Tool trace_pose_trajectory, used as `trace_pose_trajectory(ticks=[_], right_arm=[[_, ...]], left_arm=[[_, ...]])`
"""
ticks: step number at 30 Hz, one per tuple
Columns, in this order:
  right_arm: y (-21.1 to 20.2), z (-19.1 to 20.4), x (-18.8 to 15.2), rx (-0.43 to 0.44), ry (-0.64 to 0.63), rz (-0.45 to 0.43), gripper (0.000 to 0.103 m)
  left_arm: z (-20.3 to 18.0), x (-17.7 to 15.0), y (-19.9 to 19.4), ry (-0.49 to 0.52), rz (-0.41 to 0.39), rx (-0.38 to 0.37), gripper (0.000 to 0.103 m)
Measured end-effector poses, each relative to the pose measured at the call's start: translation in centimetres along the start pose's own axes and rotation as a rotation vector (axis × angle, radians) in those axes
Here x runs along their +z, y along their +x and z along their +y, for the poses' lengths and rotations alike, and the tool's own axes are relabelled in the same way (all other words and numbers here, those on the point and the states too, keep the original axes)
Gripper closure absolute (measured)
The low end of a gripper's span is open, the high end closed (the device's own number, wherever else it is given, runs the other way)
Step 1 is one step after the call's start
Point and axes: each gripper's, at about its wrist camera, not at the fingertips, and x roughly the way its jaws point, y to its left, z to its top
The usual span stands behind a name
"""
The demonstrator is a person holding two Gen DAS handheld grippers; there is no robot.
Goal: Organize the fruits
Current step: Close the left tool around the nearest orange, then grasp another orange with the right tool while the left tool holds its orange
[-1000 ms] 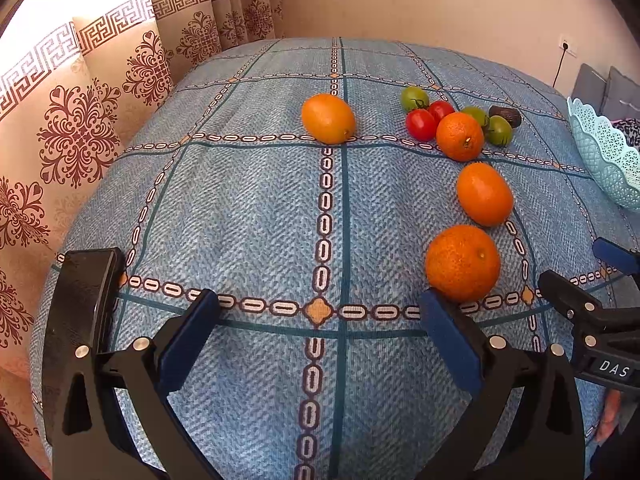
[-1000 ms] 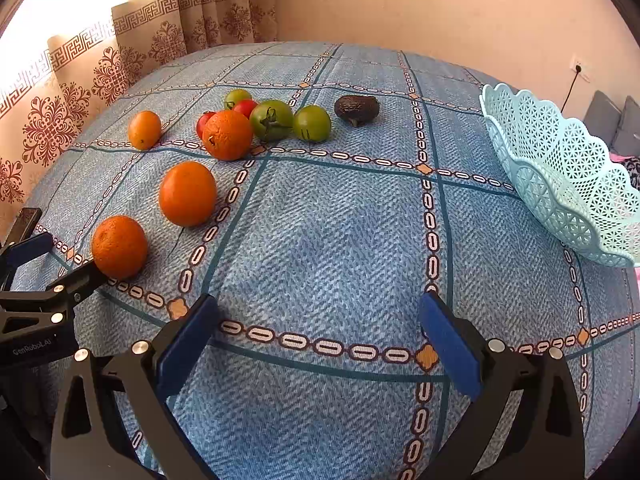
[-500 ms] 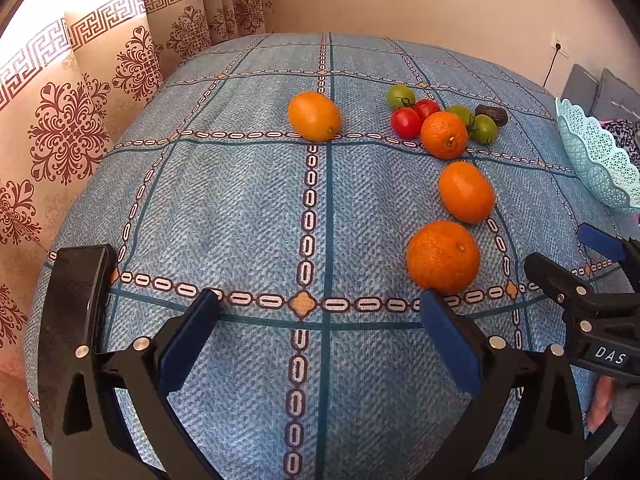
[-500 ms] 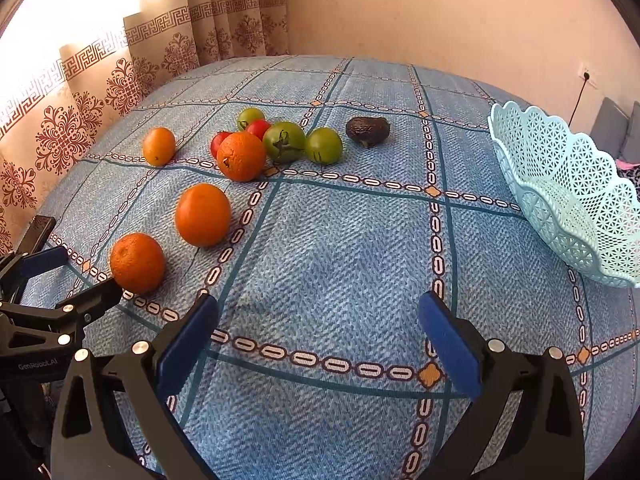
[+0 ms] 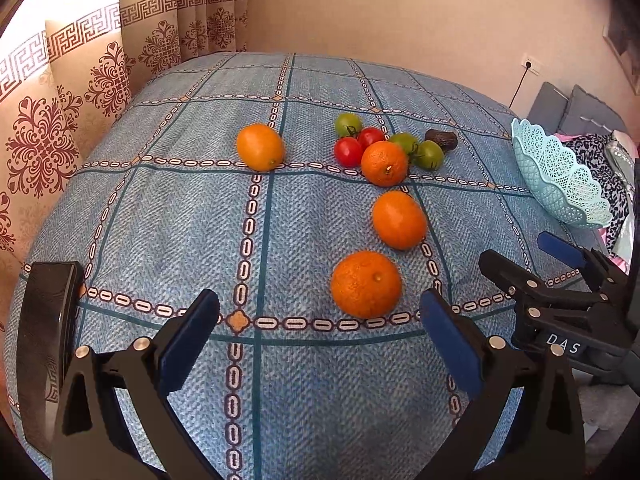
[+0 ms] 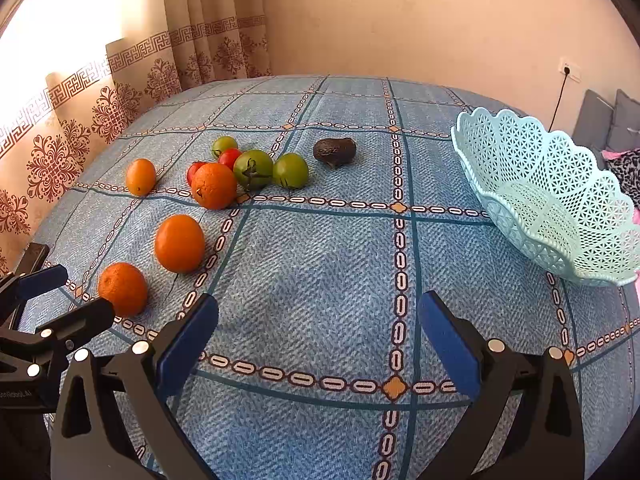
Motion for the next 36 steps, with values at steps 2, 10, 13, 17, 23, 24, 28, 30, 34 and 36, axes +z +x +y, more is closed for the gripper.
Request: trace_pose_trajectory(ticks=[2, 10, 13, 17, 23, 24, 28, 30, 34, 36], right_arm=[[0.0, -0.2, -0.1, -0.002, 0.000, 0.003, 0.005], [0.4, 0.0, 0.1, -0.013, 0.000, 0.008, 0.005], [0.5, 0.1, 0.3, -0.012, 0.004, 0.009, 0.005], [0.7, 0.6, 1.0, 0.004, -0.007, 0.006, 0.005], [0.8, 2.4, 2.0, 0.058, -0.044, 0.001, 0.005], [0.9, 2.8, 2.2, 0.065, -0.055, 0.000, 0.005], [1.2, 4.7, 3.3, 0.112, -0.085, -0.004, 0.005], [1.4, 5.6, 3.7, 0.138, -0.094, -0.001, 0.005], [2.3, 7.2, 4.1, 0.166, -0.112, 0.019, 0.010], [2.7, 7.8, 4.2, 0.179, -0.124, 0.033, 0.021]], left_arm=[[-0.6, 0.0, 0.2, 0.021, -0.003, -0.012, 0.003], [-1.7, 0.0, 1.7, 0.047, 0.019, -0.068, 0.045], [-1.5, 0.0, 1.6, 0.045, 0.010, -0.065, 0.062], [-0.8, -0.1, 1.2, 0.020, 0.000, -0.073, 0.062], [0.8, 0.1, -0.6, 0.005, -0.072, 0.039, 0.062], [1.1, 0.2, -0.9, 0.001, -0.086, 0.061, 0.062], [2.9, 0.7, -1.9, -0.033, -0.114, 0.102, 0.062], [3.5, 0.8, -2.3, -0.044, -0.126, 0.122, 0.062], [4.3, 0.8, -2.6, -0.060, -0.132, 0.149, 0.062], [4.7, 0.8, -2.4, -0.069, -0.126, 0.153, 0.062]])
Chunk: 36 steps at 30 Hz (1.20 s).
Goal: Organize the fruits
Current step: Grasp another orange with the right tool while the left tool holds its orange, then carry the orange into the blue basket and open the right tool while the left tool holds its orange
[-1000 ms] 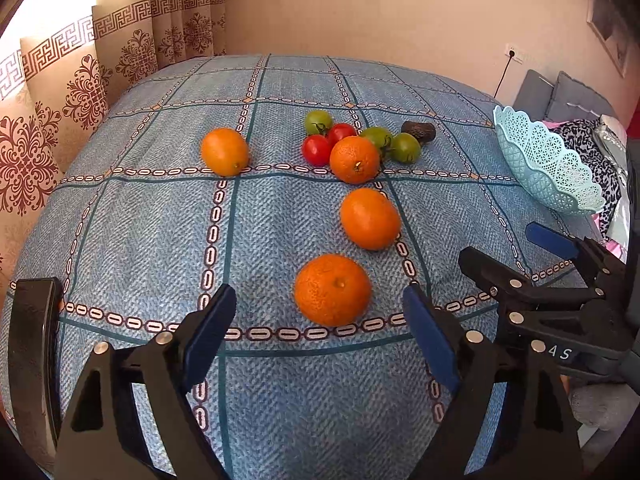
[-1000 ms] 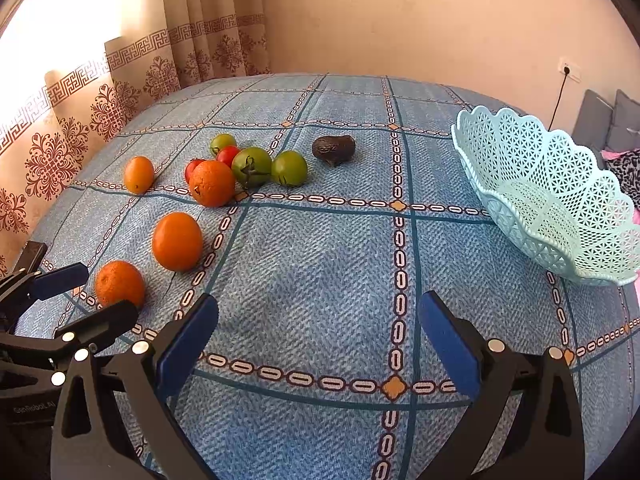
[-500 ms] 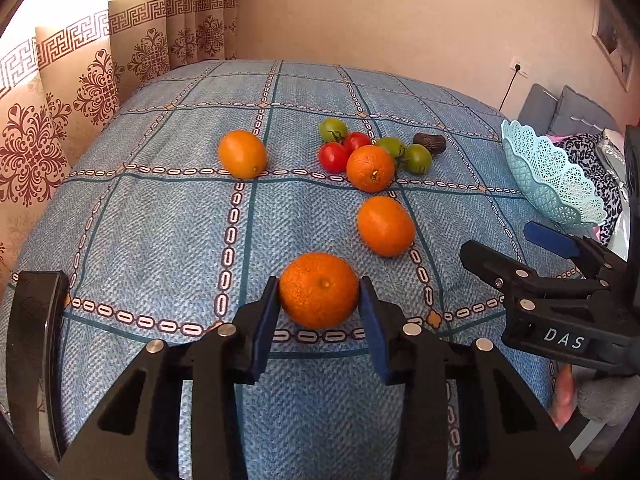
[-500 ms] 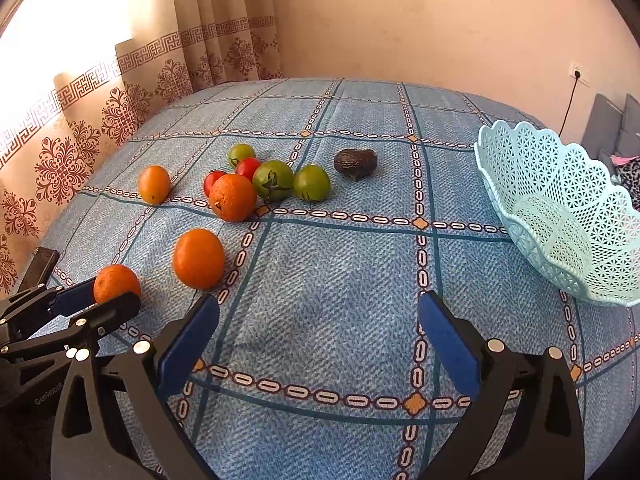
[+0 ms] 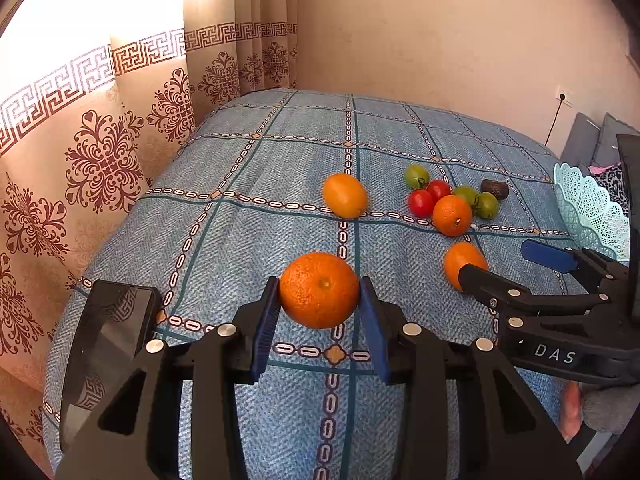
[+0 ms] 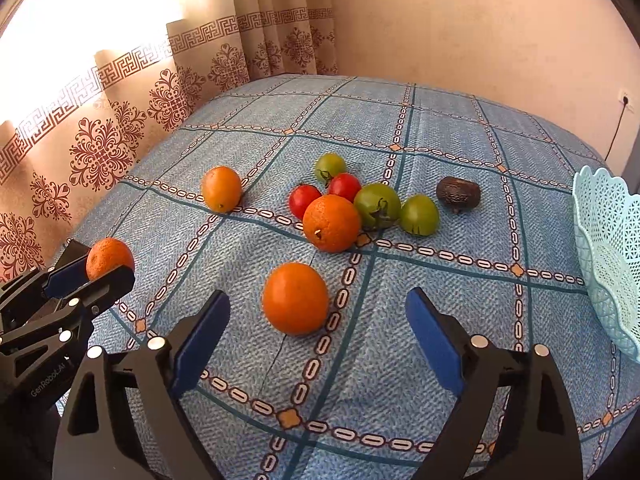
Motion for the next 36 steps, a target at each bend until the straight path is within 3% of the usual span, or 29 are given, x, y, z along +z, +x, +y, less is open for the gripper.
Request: trace_pose_trajectory(ticks=[1, 5, 12, 16, 36], right_arm=[[0.3, 0.2, -0.1, 0.003, -0.003, 0.010, 0.028], [1.3, 0.7, -0.2, 0.014, -0.014, 0.036, 0.040], [2.4, 1.1, -0.7, 0.002, -0.027, 0.057, 0.052], [2.3, 1.1, -0.8, 0.005, -0.034, 0.049, 0.066], [-3.4, -2.7, -0.3, -0.021, 0.061, -0.090, 0.066]], left_arm=[[0.2, 0.0, 0.1, -0.003, 0.004, 0.002, 0.062], [0.2, -0.2, 0.4, -0.007, 0.020, -0.001, 0.062], [0.2, -0.1, 0.5, -0.006, 0.025, -0.001, 0.062], [0.2, -0.1, 0.7, -0.005, 0.031, 0.000, 0.062], [-2.5, 2.5, -1.2, 0.056, -0.048, 0.005, 0.062]])
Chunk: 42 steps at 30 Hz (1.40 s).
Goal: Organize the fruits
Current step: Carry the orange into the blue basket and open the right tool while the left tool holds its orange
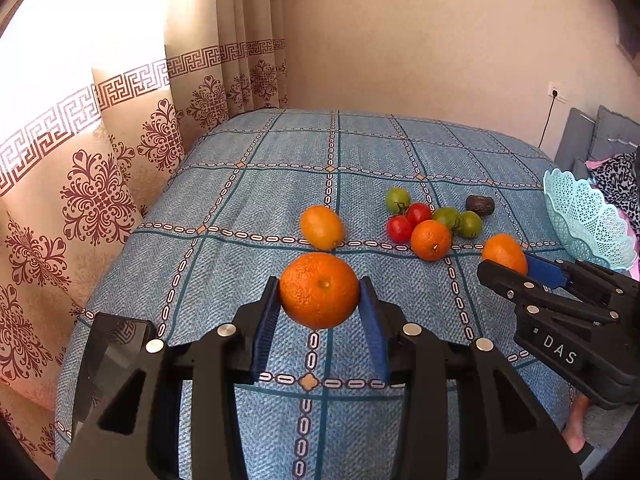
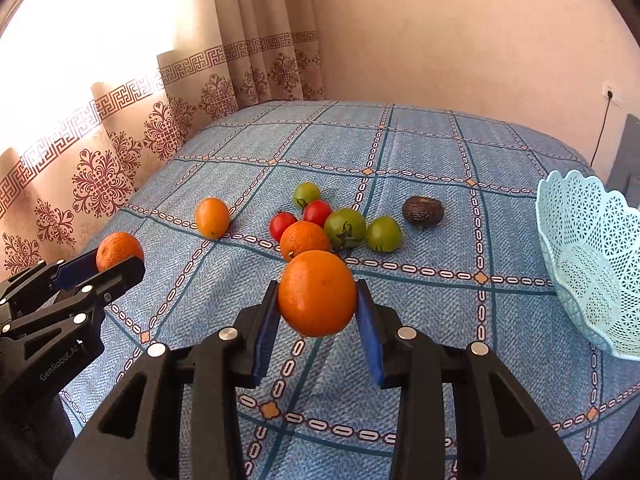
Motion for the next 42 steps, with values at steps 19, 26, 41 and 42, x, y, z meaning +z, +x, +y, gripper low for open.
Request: trace_pose_trajectory(ticks=[19, 26, 41, 42], right_arm=[[-5.8, -11.4, 0.8, -0.207, 0.184, -0.150, 0.066], [-7.0, -16.7, 0.2, -0.307, 0.247, -0.161, 0.066], [-6.0, -21.6, -0.7, -0.392, 0.296, -0.123, 0.051], [-6.1, -21.8, -0.6, -0.398, 0.299, -0.133, 0.045]], left_arm=[[-9.1, 4.8, -2.3, 0.155, -0.110, -0.149, 0.062], [-13.1, 5.7, -2.2, 0.201, -0.096, -0.245, 0.062], [-19.8, 7.5, -0.1, 0.248, -0.056, -0.349, 0.062], [-20.1, 7.5, 0.1, 0.251, -0.053, -0.352, 0.062]])
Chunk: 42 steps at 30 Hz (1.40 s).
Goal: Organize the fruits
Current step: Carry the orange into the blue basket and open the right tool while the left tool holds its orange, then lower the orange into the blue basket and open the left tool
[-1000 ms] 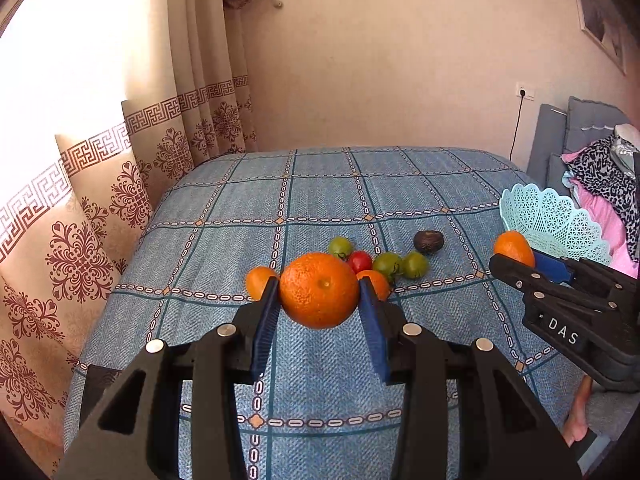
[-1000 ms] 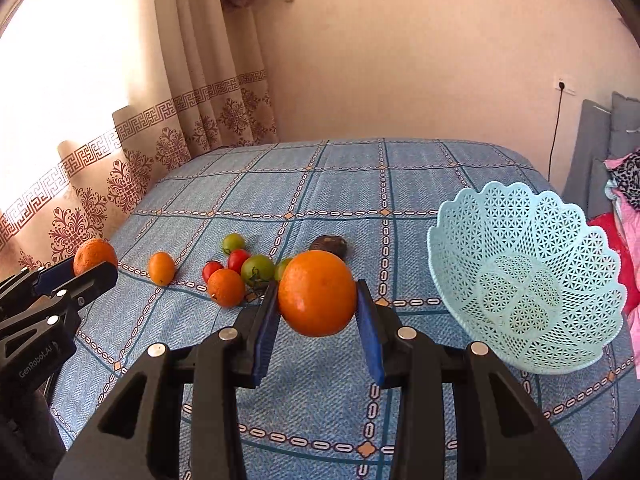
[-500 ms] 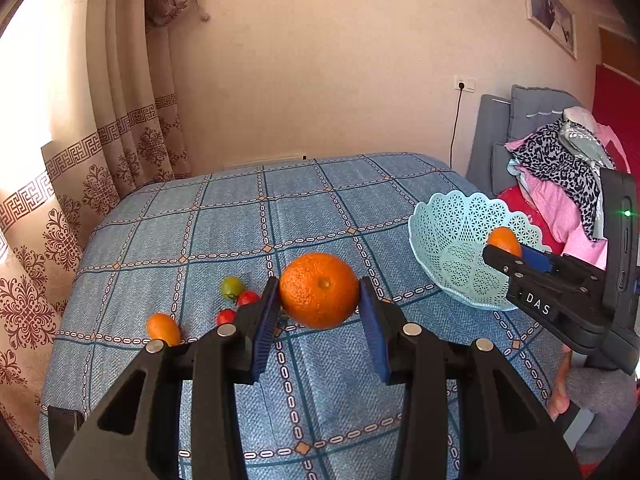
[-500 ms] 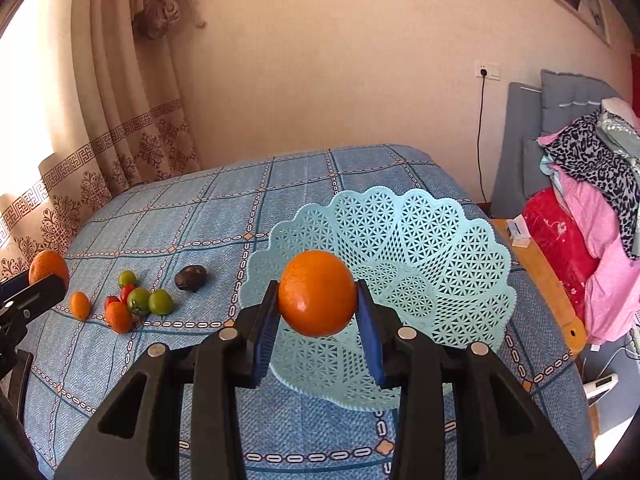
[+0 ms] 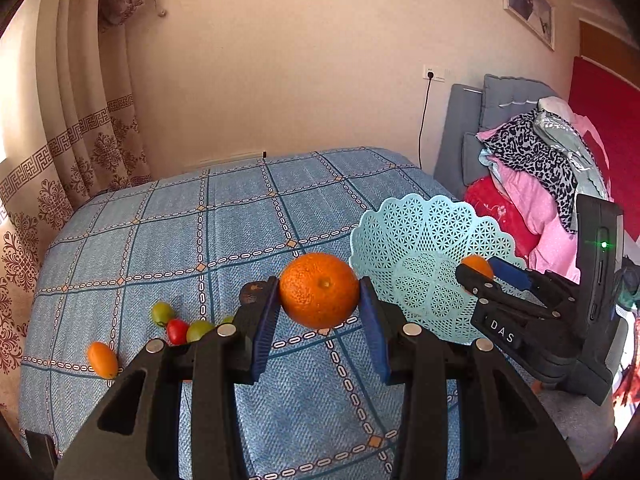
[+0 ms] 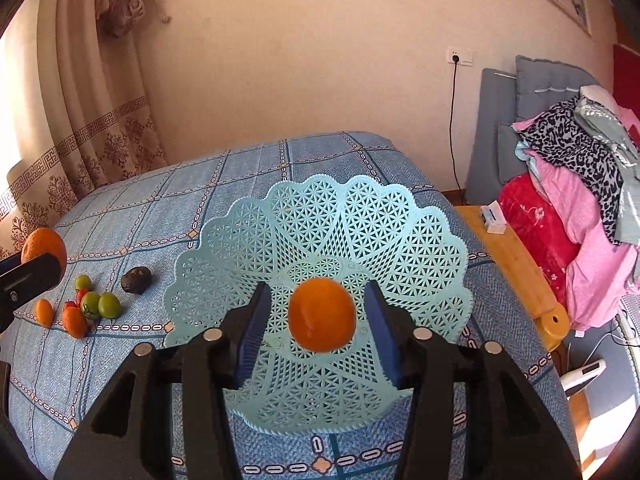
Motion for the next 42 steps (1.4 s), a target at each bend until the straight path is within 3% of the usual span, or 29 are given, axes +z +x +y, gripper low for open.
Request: trace_pose_trajectory(ticks=[1, 26, 31, 32, 34, 42], right_arm=[[-0.1, -0.1, 0.1, -0.007, 0.002, -0.010, 0.041], [0.1, -2.3, 1.0, -0.064, 0.067, -0.036, 0.038], [0.3, -2.7, 0.8, -0.069, 0.075, -0.031, 0.038], [0.3, -2.7, 0.7, -0.071, 0.075, -0.030, 0.038], [0.3, -2.7, 0.7, -0.072, 0.077, -0.029, 0.038], [0.2, -2.8, 0.6, -0.071, 0.091, -0.035, 0.035]], left_arm=[[-0.2, 0.1, 0.3, 0.002, 0.003, -0.006, 0.062], [-4.4, 1.0, 6.9, 0.043, 0.101, -0.172, 0.062], [-4.6, 0.7, 8.1, 0.015, 0.137, -0.198, 0.061], [-4.6, 0.5, 8.4, 0.008, 0.144, -0.199, 0.060], [-4.5, 0.3, 8.5, 0.003, 0.133, -0.189, 0.036], [-3.4, 0.4, 6.8, 0.003, 0.062, -0.124, 0.025]])
